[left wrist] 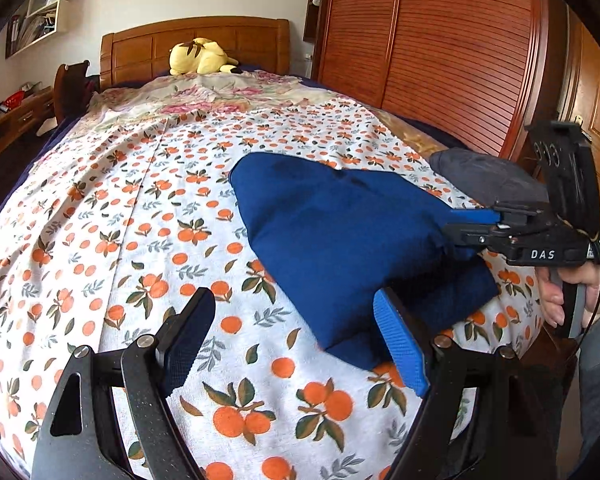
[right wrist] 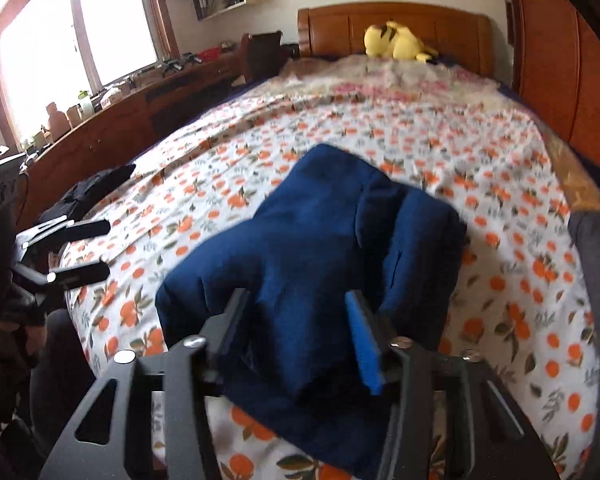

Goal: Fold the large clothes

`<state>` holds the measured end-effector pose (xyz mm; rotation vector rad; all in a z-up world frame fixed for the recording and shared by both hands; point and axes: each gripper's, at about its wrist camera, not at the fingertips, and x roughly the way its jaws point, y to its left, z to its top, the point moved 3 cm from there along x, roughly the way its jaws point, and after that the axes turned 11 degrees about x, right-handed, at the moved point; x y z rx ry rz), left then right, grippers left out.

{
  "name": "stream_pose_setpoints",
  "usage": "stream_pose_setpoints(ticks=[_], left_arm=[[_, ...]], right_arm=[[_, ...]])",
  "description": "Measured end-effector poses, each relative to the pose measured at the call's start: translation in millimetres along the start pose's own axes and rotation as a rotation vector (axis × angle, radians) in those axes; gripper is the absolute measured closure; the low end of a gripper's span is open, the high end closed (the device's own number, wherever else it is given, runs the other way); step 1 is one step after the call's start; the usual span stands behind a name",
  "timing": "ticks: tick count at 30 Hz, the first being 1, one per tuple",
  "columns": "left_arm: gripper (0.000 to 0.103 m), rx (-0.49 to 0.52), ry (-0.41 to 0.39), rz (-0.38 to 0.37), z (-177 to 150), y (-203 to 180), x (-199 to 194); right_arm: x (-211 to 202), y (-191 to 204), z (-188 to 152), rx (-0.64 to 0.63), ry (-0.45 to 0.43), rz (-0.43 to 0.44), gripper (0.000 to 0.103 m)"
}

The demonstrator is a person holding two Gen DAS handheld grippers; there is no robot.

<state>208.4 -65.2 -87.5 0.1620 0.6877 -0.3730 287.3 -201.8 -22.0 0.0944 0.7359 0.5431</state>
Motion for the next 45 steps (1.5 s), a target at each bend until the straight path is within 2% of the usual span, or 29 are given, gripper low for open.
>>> stream_pose_setpoints(ticks=[1,2,3,6,14,18,21,24,27,29,31,34,35,37,40,45], left_arm=[[0.021,-0.002,0.002,-0.001,-2,2,1],[0.021,-0.005,0.002,-0.003,-4,4,2],[0.021,-0.007,0.003,-0.006,-5,6,2],[0.021,-0.022,0.004,-0.012,-10,13,3],[0.021,-0.062,-0.024,-0.012,-15,23,1],[0.021,-0.062,-0.036,-0.020,-14,24,-3],[0.021,-0.062,-0.043,-0.021,-15,27,-7],[0.021,-0.068,-0.040,-0.022,-17,31,-8],[0.021,-0.072,-0.038,-0.017,-20,36,-10],[0.021,-0.079,-0.047,-0.007,-21,38,-15],[0.021,-0.084,-0.055,0.003,-22,43,-19],[0.021,-0.087,-0.059,0.015,-24,49,-23],[0.021,-0.087,-0.058,0.020,-25,50,-24],[0.021,-0.087,-0.057,0.026,-26,53,-26],[0.021,-0.086,-0.053,0.035,-28,56,-28],[0.021,-0.083,-0.047,0.047,-30,60,-30]], right_arm=[[3,-2,-3,-0.003,0.009,0.002,0.077],[7,0,-4,-0.008,0.015,0.003,0.086],[7,0,-4,-0.009,0.018,0.003,0.091],[3,1,-5,-0.014,-0.015,-0.011,0.095],[-32,26,-6,-0.065,-0.100,-0.088,0.097],[-50,25,-22,-0.080,-0.121,-0.149,0.098],[-42,9,-45,-0.072,-0.079,-0.236,0.098],[-22,-9,-65,-0.013,-0.008,-0.236,0.098],[-22,-3,-67,0.007,-0.019,-0.229,0.097],[-25,3,-61,0.017,-0.034,-0.237,0.096],[-31,10,-53,0.008,-0.062,-0.255,0.090],[-41,23,-42,-0.022,-0.108,-0.305,0.076],[-46,28,-39,-0.028,-0.132,-0.311,0.069],[-49,40,-31,-0.033,-0.164,-0.292,0.060],[-50,62,-24,-0.051,-0.190,-0.259,0.057],[-28,93,-15,-0.104,-0.163,-0.188,0.055]])
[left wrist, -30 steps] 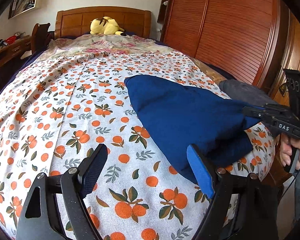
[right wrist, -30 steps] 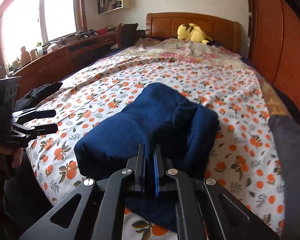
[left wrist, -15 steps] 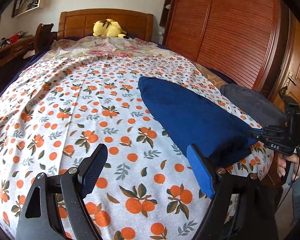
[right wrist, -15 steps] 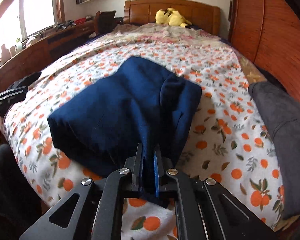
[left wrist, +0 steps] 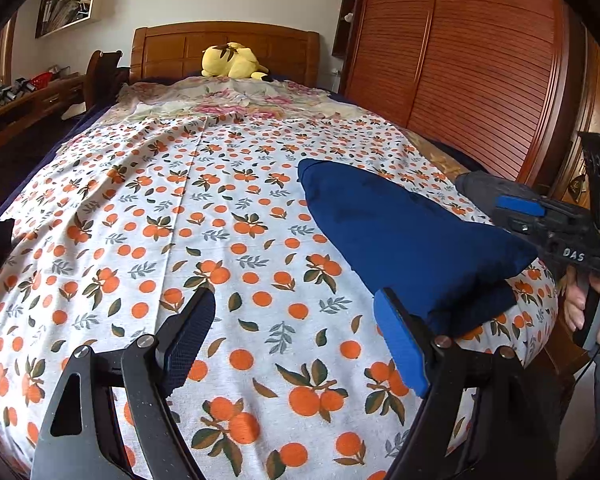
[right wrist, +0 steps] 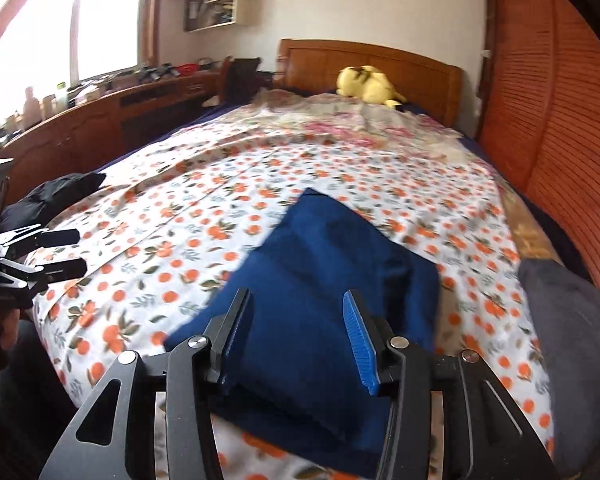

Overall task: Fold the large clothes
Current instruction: 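Grasp the folded jacket with both grippers from opposite sides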

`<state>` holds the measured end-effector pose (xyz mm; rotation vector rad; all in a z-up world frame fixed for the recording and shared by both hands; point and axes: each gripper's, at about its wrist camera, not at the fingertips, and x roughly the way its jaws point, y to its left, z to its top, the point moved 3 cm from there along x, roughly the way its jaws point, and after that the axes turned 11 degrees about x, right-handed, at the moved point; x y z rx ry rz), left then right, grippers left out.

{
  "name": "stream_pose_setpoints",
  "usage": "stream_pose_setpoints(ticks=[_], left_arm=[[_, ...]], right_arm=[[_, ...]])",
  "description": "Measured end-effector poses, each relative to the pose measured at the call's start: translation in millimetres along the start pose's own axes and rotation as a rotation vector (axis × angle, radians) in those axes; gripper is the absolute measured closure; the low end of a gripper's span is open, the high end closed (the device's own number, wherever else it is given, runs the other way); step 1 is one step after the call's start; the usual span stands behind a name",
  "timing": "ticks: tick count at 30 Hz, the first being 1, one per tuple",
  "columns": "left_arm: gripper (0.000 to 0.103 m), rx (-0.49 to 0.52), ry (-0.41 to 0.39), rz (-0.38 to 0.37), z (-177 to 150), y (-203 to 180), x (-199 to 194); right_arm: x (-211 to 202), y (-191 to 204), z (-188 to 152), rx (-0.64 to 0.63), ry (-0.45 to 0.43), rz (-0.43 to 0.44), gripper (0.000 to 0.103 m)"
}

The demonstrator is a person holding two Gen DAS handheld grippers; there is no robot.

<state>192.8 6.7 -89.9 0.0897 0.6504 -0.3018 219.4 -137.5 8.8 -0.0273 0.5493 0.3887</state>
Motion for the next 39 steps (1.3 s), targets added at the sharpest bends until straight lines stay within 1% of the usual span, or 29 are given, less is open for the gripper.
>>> stream_pose_setpoints(ticks=[3,5,8,11,13,15,18,19,21,23,26,27,28,30,31,33,35,39], left_arm=[[0.021,-0.005,0.000,0.003,-2,3,-1],[0.021,-0.004,0.004,0.004,-3,4,0],[0.021,-0.001,0.007,0.003,-4,5,1],[0.021,0.001,0.012,0.001,-6,7,6],[0.021,0.004,0.018,-0.004,-6,7,11],[0.021,0.012,0.027,-0.011,-3,7,20],[0.021,0.028,0.031,-0.030,6,5,34],[0.021,0.038,0.032,-0.041,12,3,42],[0.021,0.058,0.031,-0.063,22,0,55],[0.021,0.078,0.026,-0.087,34,-3,70],[0.021,0.113,0.031,-0.107,52,-7,98],[0.022,0.127,0.034,-0.109,57,-9,107],[0.027,0.144,0.039,-0.111,63,-11,118],[0.032,0.165,0.061,-0.125,73,-13,140],[0.034,0.169,0.075,-0.133,78,-14,152],[0.034,0.165,0.098,-0.139,85,-14,172],[0.034,0.165,0.137,-0.136,96,-14,199],[0.034,0.153,0.162,-0.126,113,-10,234]], right_arm=[[19,11,-3,-0.010,0.032,0.022,0.055],[32,11,-7,-0.003,0.065,0.035,0.055],[52,8,-26,-0.005,0.129,0.017,0.055],[68,-1,-46,0.043,0.202,0.021,0.055],[64,-5,-49,0.057,0.171,0.042,0.055],[62,-10,-48,0.091,0.164,0.063,0.055],[49,-13,-47,0.094,0.132,0.049,0.055],[44,-17,-47,0.098,0.116,0.037,0.055],[23,-21,-48,0.118,0.078,0.017,0.055],[1,-34,-55,0.148,0.046,-0.024,0.054],[-20,-58,-65,0.197,0.041,-0.097,0.054],[-23,-66,-69,0.218,0.046,-0.110,0.052],[-25,-73,-74,0.239,0.057,-0.125,0.050],[-21,-85,-83,0.270,0.082,-0.155,0.048],[-16,-90,-86,0.293,0.092,-0.151,0.047],[-6,-97,-92,0.350,0.105,-0.121,0.043],[4,-98,-93,0.362,0.117,-0.121,0.040],[29,-99,-89,0.395,0.157,-0.091,0.039]])
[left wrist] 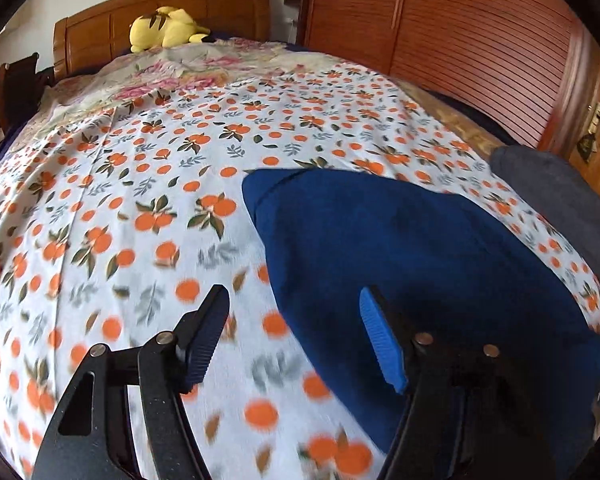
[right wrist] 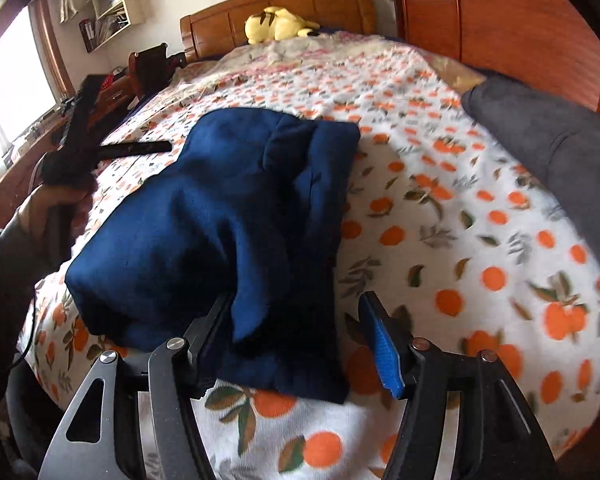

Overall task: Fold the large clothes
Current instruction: 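Grasp the folded jacket with both grippers from opposite sides, then lift the folded jacket with both grippers and set it beside the wardrobe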

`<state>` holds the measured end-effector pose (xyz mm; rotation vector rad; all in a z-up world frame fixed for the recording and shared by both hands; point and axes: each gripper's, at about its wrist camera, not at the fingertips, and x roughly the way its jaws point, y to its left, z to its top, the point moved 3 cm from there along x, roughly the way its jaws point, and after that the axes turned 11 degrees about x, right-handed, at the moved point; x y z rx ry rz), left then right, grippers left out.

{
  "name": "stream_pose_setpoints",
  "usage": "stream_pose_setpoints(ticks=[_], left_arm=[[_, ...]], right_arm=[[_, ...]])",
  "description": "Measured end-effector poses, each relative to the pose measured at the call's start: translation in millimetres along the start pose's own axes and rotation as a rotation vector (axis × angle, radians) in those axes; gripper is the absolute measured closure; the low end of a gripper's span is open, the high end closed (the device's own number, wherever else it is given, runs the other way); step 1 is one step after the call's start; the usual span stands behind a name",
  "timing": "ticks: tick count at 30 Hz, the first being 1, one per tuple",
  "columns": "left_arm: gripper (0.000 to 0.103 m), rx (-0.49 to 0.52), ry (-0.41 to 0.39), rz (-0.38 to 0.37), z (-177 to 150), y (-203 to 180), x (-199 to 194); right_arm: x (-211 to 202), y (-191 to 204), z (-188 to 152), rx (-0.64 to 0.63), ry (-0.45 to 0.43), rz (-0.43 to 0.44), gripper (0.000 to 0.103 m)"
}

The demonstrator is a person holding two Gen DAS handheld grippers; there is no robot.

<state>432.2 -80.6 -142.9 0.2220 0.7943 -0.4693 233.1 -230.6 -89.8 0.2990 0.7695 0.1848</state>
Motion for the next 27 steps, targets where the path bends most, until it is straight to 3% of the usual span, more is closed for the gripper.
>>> stream_pose_setpoints(ticks=[5,12,14,16,17,19,22,27], left_arm=[[0.034,-0.040,0.033,-0.013,13,16,35],[0.036,-0.098,0.073,-0.102,16,21,68],[0.053,-0.127,0.079,-0.171,17,21,73],[0.070,-0.160,0.097,-0.211,18,19,76],[0.073,-0.147,0.105,-0.206,19,17,76],[0.096,-0.110,0.123,-0.159,23,12,71],[0.097,-0.082,0.126,-0.091,30,7,56],[0.097,-0.035,0.043,-0.024,54,-10,8]], right_arm=[[17,-4,4,0.032,0.039,0.060,0.040],[24,1,2,-0.003,0.068,0.099,0.057],[23,1,4,-0.018,0.062,0.114,0.071],[20,1,5,-0.027,0.038,0.130,0.077],[19,-1,6,-0.019,0.023,0.137,0.079],[17,-4,8,0.007,0.012,0.136,0.080],[9,-3,11,-0.002,-0.029,0.146,0.083],[-4,-10,23,-0.006,-0.070,0.207,0.086]])
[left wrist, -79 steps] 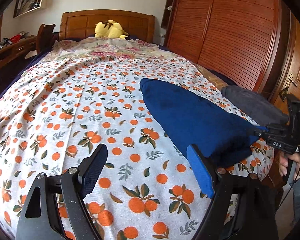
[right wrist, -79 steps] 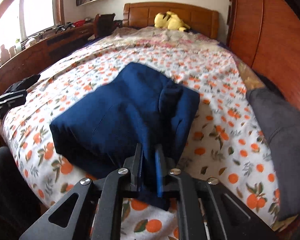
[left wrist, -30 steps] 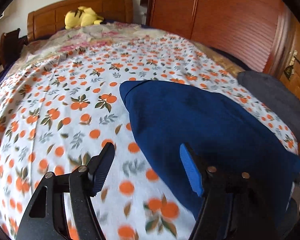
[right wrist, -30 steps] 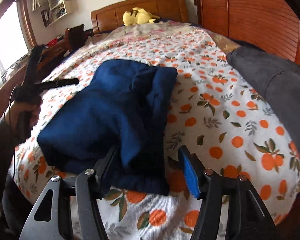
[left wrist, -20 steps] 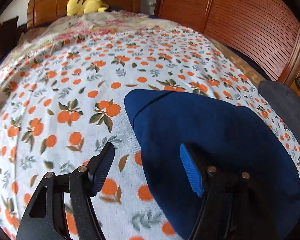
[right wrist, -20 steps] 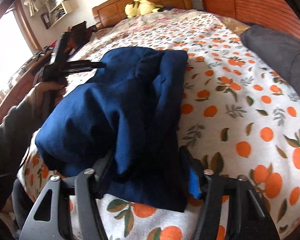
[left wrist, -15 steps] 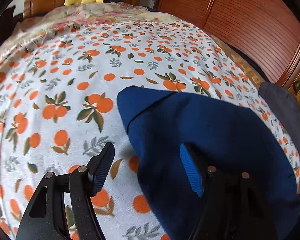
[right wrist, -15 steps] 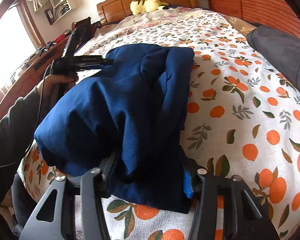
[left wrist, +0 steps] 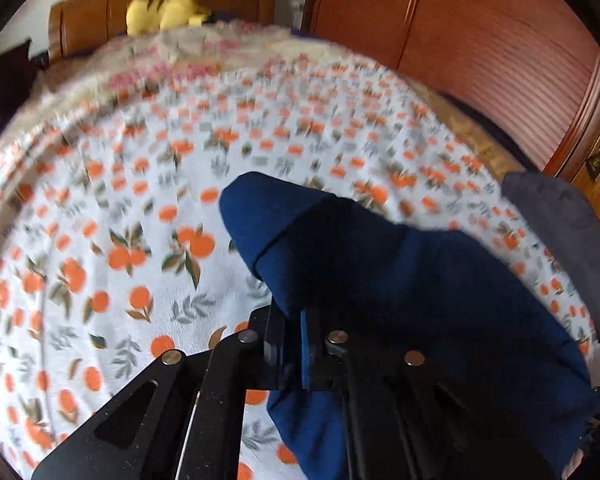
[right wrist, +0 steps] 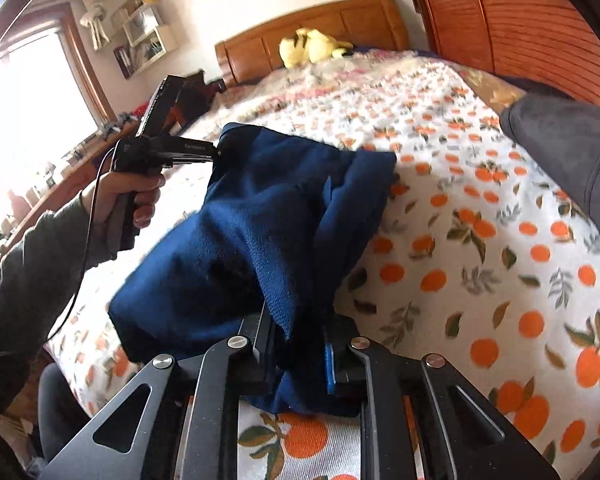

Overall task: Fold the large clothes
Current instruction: 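Lift the folded jacket with both grippers and set it beside the wardrobe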

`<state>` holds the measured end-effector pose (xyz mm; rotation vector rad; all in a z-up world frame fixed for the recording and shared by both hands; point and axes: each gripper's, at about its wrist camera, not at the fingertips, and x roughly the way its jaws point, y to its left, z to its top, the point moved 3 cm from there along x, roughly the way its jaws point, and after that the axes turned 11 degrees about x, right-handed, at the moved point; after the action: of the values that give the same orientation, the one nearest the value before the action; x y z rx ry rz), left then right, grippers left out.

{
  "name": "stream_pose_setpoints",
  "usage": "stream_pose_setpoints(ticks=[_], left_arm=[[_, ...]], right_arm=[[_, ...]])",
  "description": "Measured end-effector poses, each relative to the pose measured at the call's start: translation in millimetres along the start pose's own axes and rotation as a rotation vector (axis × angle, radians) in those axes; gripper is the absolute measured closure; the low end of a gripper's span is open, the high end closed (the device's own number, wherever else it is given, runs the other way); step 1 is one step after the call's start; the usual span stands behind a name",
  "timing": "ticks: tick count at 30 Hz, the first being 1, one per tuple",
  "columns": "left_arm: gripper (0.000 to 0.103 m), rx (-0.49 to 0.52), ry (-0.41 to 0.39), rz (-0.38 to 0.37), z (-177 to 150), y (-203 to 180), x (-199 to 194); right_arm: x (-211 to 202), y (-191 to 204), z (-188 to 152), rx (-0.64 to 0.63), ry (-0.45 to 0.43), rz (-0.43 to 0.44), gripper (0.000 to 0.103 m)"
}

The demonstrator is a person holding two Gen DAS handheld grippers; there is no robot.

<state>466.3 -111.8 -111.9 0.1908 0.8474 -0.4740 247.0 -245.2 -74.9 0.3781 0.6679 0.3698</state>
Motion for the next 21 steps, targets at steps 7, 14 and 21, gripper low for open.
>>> stream_pose_setpoints(ticks=[7,14,21], left_arm=[[0.098,0.086,-0.149,0.068,47,-56,-70],[0.098,0.135,-0.268,0.046,108,-136,-98],[0.098,0.172,-0.375,-0.093,173,-249,-95]], right_arm=[[-30,-25,31,0.002,-0.090,0.033,0.087],[-110,-73,86,-0.051,-0.238,-0.071,0.088],[-221,-148,126,-0.074,-0.375,-0.282,0.088]])
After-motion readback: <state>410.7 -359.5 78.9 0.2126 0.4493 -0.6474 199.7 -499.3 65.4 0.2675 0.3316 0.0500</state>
